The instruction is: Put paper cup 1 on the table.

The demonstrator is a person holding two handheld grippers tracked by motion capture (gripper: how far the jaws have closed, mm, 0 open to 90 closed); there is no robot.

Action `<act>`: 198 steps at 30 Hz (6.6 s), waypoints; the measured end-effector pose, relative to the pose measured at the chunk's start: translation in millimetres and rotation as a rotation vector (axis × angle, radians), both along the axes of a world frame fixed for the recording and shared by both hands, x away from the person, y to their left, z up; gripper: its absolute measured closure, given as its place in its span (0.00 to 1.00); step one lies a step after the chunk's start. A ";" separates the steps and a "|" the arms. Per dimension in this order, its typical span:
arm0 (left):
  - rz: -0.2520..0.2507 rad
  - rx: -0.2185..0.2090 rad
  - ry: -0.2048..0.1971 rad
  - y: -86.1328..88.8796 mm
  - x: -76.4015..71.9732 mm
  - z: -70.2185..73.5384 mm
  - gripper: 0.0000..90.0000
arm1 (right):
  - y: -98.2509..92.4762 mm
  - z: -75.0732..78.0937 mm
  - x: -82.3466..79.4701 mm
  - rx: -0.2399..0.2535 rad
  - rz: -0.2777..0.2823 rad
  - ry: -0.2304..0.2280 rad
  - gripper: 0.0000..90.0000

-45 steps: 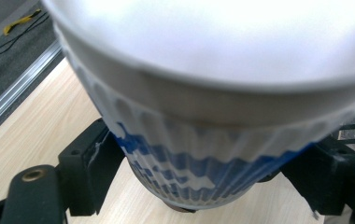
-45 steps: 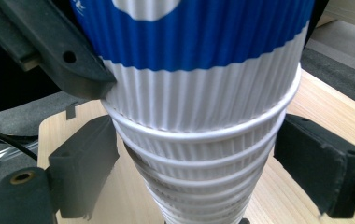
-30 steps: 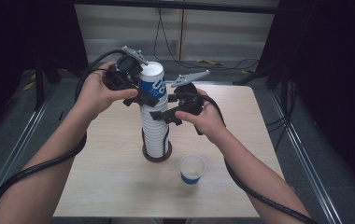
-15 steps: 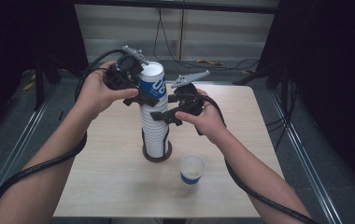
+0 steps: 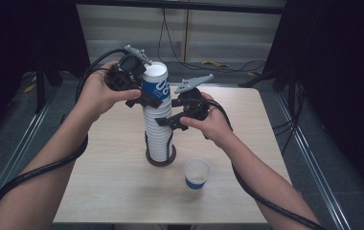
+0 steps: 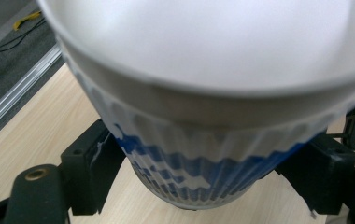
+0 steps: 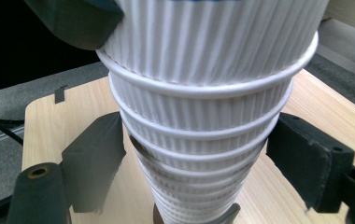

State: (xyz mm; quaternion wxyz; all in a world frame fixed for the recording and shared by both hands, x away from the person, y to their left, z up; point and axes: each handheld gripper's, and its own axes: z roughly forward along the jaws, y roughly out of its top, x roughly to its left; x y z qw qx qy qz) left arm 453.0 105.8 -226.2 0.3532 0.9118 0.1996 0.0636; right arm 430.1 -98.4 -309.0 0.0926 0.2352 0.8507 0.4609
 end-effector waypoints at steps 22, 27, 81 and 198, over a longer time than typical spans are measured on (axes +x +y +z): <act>-0.005 -0.004 -0.005 1.9 -0.5 0.3 0.22 | 4.0 9.5 -1.5 0.068 -0.042 0.005 0.15; 0.011 -0.024 0.003 3.9 1.1 -0.1 0.22 | 4.5 2.6 -1.2 0.069 -0.052 -0.014 0.17; 0.057 -0.072 -0.008 17.1 -1.8 49.9 0.23 | -3.6 -9.4 -4.4 0.049 -0.032 -0.006 0.19; 0.069 -0.029 0.070 87.8 -65.8 -80.5 0.24 | -49.5 -41.1 -19.4 -0.034 -0.033 0.013 0.18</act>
